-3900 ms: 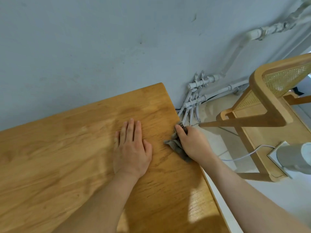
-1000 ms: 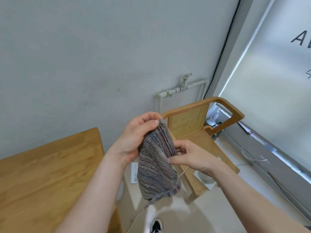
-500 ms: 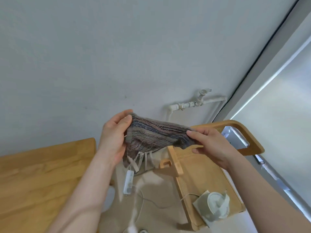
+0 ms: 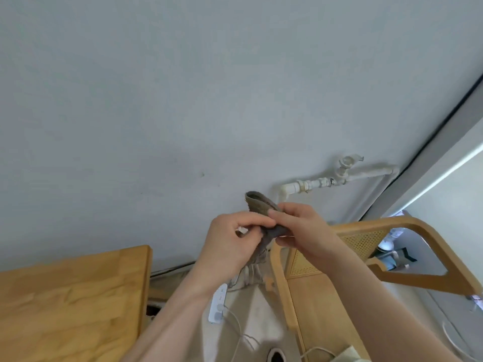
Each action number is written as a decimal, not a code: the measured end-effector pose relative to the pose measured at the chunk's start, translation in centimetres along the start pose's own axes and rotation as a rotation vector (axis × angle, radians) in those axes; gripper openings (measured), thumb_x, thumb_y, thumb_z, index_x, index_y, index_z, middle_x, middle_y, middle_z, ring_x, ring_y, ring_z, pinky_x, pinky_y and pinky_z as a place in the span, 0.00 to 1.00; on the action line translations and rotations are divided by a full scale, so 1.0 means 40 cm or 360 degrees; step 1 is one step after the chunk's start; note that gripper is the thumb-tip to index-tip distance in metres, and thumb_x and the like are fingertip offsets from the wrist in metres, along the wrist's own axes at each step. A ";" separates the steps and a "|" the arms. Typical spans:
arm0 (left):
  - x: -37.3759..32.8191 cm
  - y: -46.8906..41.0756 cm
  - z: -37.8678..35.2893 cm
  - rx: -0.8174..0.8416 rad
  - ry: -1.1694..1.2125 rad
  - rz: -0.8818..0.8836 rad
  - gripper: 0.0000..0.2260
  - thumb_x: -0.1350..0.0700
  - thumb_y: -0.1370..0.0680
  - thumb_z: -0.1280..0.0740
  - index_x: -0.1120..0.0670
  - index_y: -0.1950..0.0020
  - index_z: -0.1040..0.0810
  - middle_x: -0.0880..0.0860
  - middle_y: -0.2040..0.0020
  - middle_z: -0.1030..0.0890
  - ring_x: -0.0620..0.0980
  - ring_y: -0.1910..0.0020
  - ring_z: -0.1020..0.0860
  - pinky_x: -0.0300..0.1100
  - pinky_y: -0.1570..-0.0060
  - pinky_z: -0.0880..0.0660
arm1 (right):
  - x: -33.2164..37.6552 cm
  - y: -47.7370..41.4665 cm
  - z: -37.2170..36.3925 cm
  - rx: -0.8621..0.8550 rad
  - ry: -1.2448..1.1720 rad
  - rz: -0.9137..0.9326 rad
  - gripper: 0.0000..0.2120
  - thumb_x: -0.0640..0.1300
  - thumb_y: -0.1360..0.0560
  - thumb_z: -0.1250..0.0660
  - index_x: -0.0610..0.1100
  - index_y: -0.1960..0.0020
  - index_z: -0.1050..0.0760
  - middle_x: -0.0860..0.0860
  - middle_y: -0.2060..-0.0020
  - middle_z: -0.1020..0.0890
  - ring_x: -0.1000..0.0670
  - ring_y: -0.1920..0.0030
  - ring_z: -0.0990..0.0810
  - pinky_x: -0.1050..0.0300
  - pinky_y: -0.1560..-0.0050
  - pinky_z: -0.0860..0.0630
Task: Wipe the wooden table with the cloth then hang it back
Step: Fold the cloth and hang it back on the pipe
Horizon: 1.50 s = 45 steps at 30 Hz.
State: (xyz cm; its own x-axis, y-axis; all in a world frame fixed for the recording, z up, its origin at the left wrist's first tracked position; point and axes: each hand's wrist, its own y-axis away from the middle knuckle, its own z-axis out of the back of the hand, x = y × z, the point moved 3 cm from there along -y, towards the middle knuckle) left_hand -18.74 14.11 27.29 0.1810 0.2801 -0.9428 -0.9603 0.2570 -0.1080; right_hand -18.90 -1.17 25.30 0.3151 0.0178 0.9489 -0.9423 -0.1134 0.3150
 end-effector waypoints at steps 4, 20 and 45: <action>0.087 -0.123 0.001 -0.0097 0.0143 0.0273 0.26 0.69 0.28 0.33 0.42 0.38 0.24 0.39 0.41 0.22 0.40 0.47 0.24 0.31 0.52 0.26 | 0.021 -0.070 0.074 0.0321 0.0125 0.0071 0.07 0.38 0.20 0.36 0.39 0.56 0.23 0.48 0.65 0.20 0.51 0.62 0.21 0.57 0.57 0.24; 0.288 -0.471 -0.274 0.0859 -0.0144 0.0552 0.11 0.64 0.34 0.33 0.55 0.53 0.20 0.52 0.61 0.21 0.49 0.60 0.23 0.41 0.57 0.26 | -0.081 -0.339 0.362 -0.0014 0.0348 0.0087 0.11 0.44 0.20 0.36 0.37 0.52 0.20 0.39 0.59 0.15 0.41 0.58 0.16 0.48 0.56 0.19; 0.736 -0.718 -0.441 -0.0446 0.0738 0.1577 0.07 0.66 0.28 0.29 0.60 0.52 0.21 0.57 0.55 0.17 0.52 0.55 0.20 0.43 0.58 0.22 | -0.412 -0.768 0.743 -0.1134 0.1056 -0.0209 0.11 0.45 0.21 0.38 0.37 0.55 0.27 0.45 0.63 0.23 0.44 0.62 0.25 0.54 0.65 0.31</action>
State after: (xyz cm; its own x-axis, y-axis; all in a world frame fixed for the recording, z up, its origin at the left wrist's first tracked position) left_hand 10.44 -1.36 -2.92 -0.7273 -0.1402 -0.6719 -0.6610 -0.1203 0.7406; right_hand 8.20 -27.50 -0.59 0.5001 0.5664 0.6550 -0.8207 0.5514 0.1498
